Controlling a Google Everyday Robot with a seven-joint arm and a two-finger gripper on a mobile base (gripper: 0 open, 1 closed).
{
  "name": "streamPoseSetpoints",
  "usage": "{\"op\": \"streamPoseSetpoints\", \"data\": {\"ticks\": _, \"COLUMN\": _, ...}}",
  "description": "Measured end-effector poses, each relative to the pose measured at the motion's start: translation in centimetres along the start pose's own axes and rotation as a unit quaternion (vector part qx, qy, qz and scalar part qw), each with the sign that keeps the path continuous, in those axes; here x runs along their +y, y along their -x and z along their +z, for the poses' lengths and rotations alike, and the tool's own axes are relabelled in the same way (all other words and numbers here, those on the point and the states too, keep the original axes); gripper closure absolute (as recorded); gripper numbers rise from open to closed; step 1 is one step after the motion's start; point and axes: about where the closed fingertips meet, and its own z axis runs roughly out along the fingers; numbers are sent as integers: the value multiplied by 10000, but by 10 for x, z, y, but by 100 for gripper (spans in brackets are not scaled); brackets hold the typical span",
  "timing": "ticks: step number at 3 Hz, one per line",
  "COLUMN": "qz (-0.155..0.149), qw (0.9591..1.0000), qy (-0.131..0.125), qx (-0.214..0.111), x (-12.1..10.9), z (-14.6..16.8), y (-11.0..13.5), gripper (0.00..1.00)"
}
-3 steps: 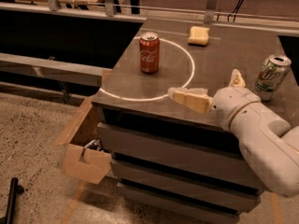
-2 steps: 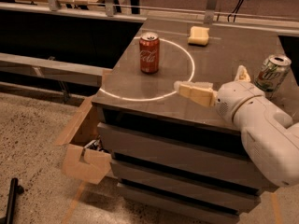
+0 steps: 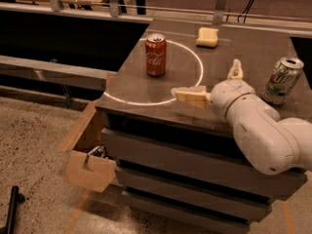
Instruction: Move sponge near 7up can
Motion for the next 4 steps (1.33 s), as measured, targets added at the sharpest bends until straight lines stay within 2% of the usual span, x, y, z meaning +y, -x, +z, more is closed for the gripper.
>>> {"op": "streamPoseSetpoints", "data": {"ticks": 1, "qz": -851, "qw": 9959, "qy": 216, "qx": -211, "x": 21, "z": 29, "y": 2, "gripper": 0}}
{"op": "streamPoseSetpoints", "data": {"ticks": 2, "qz": -1633, "qw": 9841, "qy": 381, "qx": -587, "x": 47, "z": 57, "y": 11, "gripper": 0}}
{"op": "streamPoseSetpoints", "data": {"ticks": 3, "qz": -2312, "qw": 9647, "qy": 428, "qx": -1183, "x": 79, "z": 81, "y": 30, "gripper": 0}}
{"op": "streamPoseSetpoints", "data": {"ticks": 4, "qz": -2808, "qw": 9405, "qy": 220, "qx": -1898, "x": 106, "z": 88, "y": 57, "gripper": 0}}
